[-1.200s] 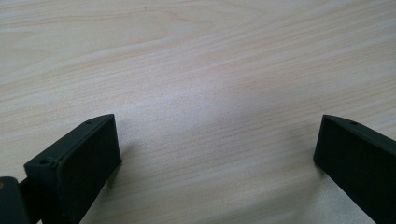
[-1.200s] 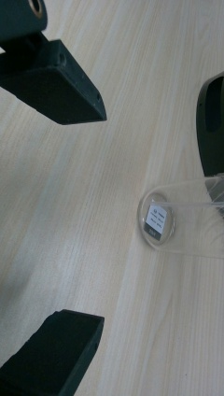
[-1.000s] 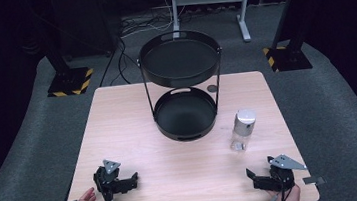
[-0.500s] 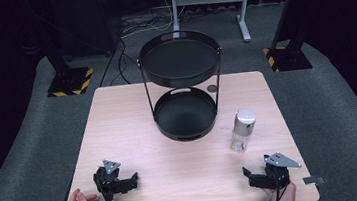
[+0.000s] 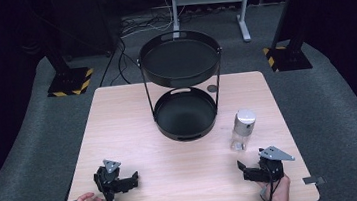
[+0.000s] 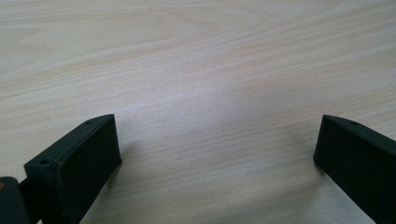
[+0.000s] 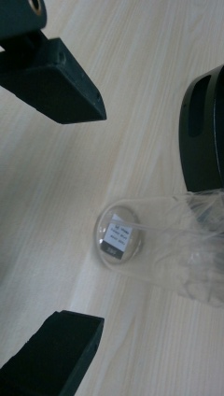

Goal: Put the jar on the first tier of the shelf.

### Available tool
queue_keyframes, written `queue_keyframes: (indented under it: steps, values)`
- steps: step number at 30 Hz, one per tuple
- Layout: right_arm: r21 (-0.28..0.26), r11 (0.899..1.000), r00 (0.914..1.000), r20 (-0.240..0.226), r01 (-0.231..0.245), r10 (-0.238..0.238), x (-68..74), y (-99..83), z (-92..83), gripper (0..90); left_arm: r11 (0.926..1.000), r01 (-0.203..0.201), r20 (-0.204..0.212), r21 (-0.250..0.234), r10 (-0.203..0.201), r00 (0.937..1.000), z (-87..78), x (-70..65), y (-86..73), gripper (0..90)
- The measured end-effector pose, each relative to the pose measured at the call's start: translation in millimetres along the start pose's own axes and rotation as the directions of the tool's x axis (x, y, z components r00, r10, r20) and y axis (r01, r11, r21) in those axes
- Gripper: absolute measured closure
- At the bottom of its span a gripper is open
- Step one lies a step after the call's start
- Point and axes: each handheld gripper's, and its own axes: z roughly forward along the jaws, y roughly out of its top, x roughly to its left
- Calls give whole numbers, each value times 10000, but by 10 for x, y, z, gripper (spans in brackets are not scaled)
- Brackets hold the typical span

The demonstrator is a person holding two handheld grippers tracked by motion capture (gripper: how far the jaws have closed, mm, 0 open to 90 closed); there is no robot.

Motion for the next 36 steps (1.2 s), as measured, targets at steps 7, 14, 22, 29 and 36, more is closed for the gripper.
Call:
queue_keyframes:
  steps: [7, 14, 22, 29, 36]
  values:
    - [-205, 9998, 9999, 111, 56, -54, 48, 147, 97, 19, 9999, -118, 98, 2, 118, 9999, -9, 13, -8, 0]
    - [-350, 9994, 9992, 397, 39, -25, 32, 246, 177, 19, 9999, -152, 122, -8, 152, 9998, -24, 19, -25, 0]
    - [-319, 9995, 9990, 440, -33, 47, -22, 314, 303, 15, 9999, -113, 90, -1, 113, 9999, -37, 18, -37, 0]
    - [-543, 9985, 9988, 479, -62, 88, -42, 369, 366, 7, 10000, -85, 67, 4, 85, 9999, -41, 16, -41, 0]
    - [-759, 9971, 9977, 672, -16, 67, -33, 451, 414, 7, 10000, -75, 65, 2, 75, 10000, -41, 15, -41, 0]
